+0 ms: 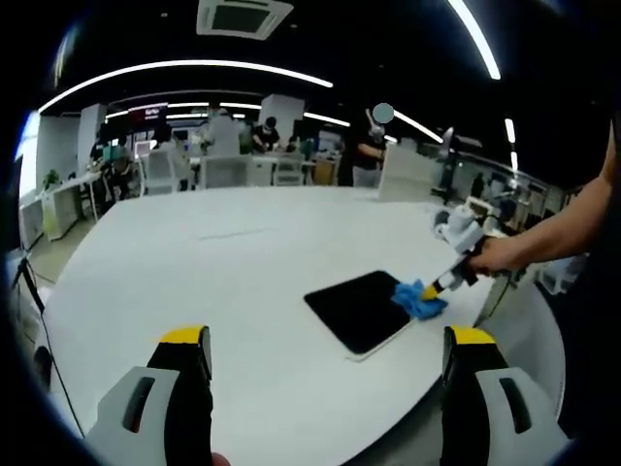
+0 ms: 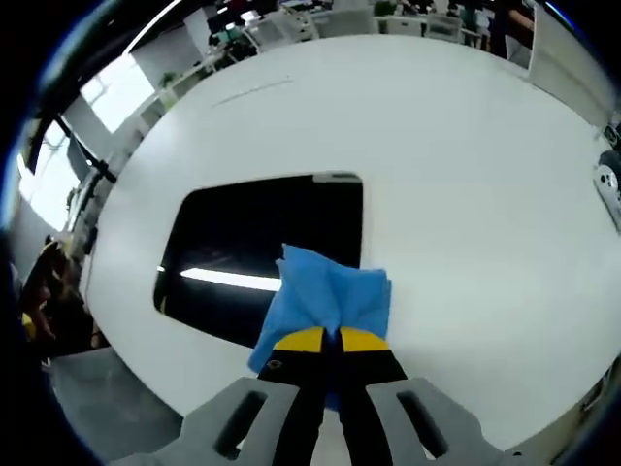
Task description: Wipe the mirror surface with the cleaning cloth until all visible marks leave the cleaned area.
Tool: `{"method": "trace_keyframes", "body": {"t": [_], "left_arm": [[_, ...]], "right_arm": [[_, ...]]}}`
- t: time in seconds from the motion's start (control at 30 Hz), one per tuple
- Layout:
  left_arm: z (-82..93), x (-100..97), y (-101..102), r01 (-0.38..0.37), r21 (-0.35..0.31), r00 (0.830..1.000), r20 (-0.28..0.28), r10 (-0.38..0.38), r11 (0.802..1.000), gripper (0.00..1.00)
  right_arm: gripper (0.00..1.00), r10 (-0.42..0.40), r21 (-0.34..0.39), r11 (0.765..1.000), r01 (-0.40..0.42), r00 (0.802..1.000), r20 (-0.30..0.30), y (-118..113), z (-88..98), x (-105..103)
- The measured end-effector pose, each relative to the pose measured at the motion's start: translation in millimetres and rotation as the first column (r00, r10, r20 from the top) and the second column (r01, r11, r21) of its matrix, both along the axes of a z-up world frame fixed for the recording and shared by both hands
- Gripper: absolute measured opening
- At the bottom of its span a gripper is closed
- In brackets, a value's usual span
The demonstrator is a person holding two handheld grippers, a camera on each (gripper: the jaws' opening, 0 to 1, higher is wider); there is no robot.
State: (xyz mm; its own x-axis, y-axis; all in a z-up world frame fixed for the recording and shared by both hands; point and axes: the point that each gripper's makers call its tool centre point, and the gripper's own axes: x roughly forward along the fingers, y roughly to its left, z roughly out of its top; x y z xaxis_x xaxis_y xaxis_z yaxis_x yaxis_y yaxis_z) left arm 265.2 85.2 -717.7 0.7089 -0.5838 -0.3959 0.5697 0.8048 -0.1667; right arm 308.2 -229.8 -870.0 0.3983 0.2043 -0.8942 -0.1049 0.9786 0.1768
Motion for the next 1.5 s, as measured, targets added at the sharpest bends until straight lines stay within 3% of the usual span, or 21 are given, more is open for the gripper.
{"method": "trace_keyframes", "body": {"t": [0.23, 0.83, 1.5], "left_arm": [[2.6, -0.8, 4.9, 0.012, 0.027, 1.0, 0.005, -0.012, 1.0, 0.99], [-8.1, -3.1, 16.1, 0.006, 0.018, 1.0, -0.004, -0.006, 1.0, 0.99], [-11.2, -4.0, 15.8, -0.007, 0.027, 1.0, -0.005, 0.007, 1.0, 0.99]], "right_arm": [[0.0, 0.004, -0.001, 1.0, -0.004, 1.0, -0.009, 12.7, 0.5, 0.8], [0.0, 0.008, -0.011, 1.0, -0.008, 1.0, 0.002, 28.8, 0.1, 2.4], [0.0, 0.074, 0.017, 0.997, -0.074, 0.997, 0.013, 74.4, -0.6, 3.6]]}}
